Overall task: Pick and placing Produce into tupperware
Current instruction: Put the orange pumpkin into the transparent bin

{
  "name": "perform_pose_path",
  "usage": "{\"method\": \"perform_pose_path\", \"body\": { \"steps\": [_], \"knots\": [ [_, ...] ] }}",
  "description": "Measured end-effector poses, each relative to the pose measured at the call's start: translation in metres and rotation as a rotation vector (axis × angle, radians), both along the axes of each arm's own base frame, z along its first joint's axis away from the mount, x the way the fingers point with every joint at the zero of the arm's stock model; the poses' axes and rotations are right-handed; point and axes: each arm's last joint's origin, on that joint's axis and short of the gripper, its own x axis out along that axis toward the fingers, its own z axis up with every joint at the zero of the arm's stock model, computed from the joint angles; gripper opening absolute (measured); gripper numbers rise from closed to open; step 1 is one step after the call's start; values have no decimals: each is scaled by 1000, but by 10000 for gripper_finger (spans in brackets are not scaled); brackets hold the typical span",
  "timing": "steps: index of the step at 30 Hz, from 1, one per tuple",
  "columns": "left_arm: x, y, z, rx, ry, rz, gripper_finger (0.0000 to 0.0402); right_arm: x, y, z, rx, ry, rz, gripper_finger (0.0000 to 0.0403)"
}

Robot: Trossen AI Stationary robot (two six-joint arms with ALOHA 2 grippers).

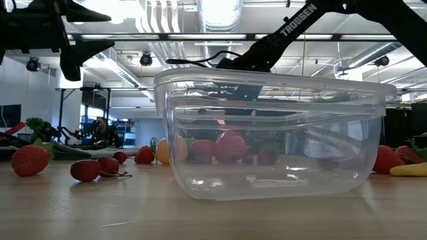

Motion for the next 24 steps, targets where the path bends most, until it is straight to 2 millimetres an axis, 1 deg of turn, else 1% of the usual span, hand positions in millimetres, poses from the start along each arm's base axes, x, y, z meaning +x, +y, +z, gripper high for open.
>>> {"method": "perform_pose_path", "body": {
  "steps": [6, 12, 17, 19, 24],
  "knots": [
    [0, 0, 0, 0, -1, 0, 228, 3, 0, -2, -6, -20, 6, 307],
    [0, 0, 0, -1, -1, 0, 228, 6, 2, -14, 3, 0, 12, 300],
    [0, 0, 0, -2, -2, 0, 228, 6, 3, -12, -2, -5, 10, 301],
    [0, 0, 0, -2, -2, 0, 228, 6, 2, -12, -1, 1, -16, 300],
    [0, 0, 0, -2, -2, 0, 228, 3, 3, -12, 9, 28, -53, 281]
  ]
}}
